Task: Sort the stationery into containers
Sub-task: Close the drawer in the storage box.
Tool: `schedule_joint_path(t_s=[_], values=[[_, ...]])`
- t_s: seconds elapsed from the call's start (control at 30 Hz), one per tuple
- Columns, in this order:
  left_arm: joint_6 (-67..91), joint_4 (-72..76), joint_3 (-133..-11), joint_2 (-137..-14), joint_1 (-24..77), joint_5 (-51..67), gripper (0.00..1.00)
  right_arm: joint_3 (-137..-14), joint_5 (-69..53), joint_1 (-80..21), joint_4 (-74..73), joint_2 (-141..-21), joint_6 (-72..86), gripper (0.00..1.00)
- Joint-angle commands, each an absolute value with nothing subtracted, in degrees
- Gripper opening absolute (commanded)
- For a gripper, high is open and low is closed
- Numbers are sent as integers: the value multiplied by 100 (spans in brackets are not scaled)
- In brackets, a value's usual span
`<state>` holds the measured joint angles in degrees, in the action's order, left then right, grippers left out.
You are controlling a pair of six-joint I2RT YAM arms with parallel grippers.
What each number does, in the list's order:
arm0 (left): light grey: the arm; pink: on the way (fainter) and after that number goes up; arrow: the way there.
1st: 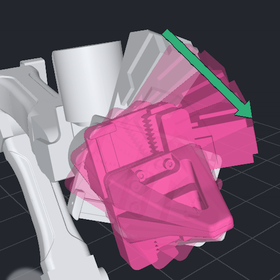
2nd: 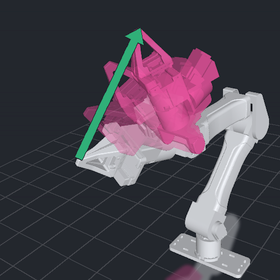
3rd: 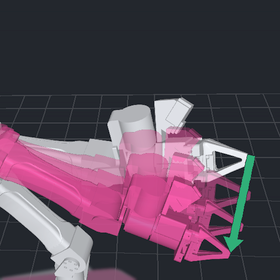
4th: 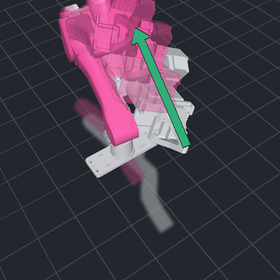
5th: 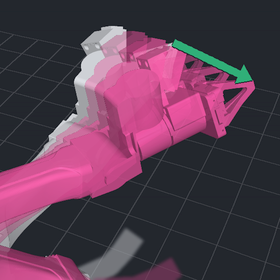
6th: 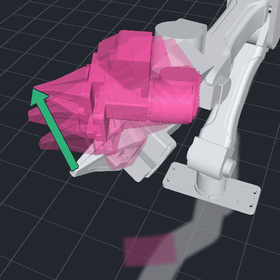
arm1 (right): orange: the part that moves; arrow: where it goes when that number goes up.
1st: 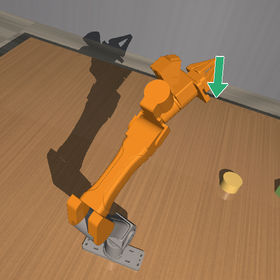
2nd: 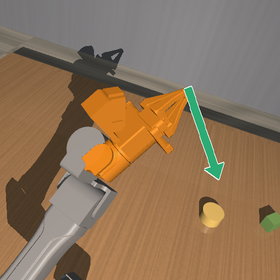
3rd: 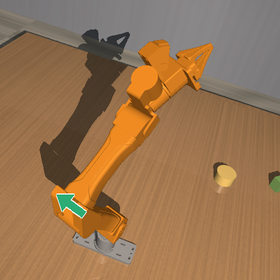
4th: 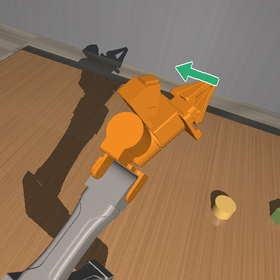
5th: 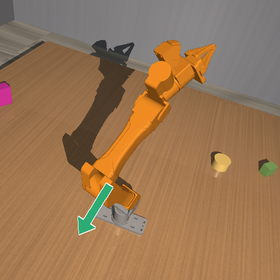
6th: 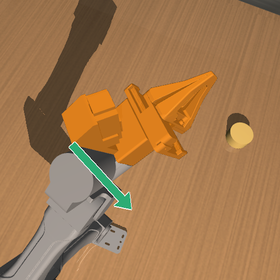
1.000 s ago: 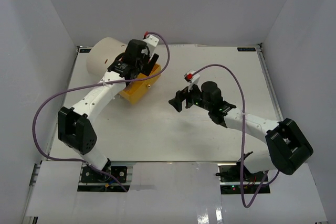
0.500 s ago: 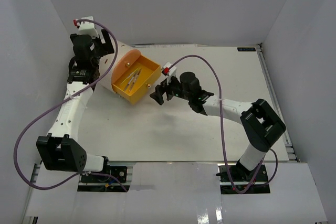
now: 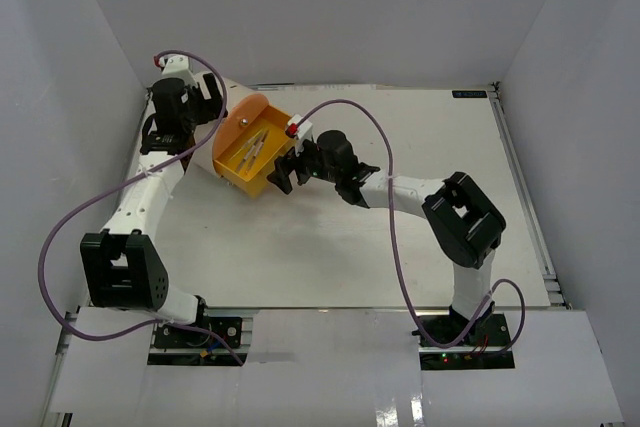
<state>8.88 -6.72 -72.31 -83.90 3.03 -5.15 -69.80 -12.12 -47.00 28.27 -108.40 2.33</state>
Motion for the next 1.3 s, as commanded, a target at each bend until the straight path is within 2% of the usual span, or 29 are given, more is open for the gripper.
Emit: schedule_joint_path(t_s=[0.0, 0.33, 0.9, 1.27], values=[[1107, -642, -6945, -8140, 255, -106, 98, -7435, -1213, -4790, 3006, -11021, 123, 94], [1222, -721, -6399, -7875, 246, 210, 98, -8093, -1222, -4860, 3006, -11513, 44, 95], [1248, -650, -6258, -7805, 255, 281, 98, -9430, -1160, -4939, 3304, -12709, 114, 93], [1345, -589, -6240, -7787, 202, 509, 98, -9721, -774, -4957, 3840, -13122, 184, 90]])
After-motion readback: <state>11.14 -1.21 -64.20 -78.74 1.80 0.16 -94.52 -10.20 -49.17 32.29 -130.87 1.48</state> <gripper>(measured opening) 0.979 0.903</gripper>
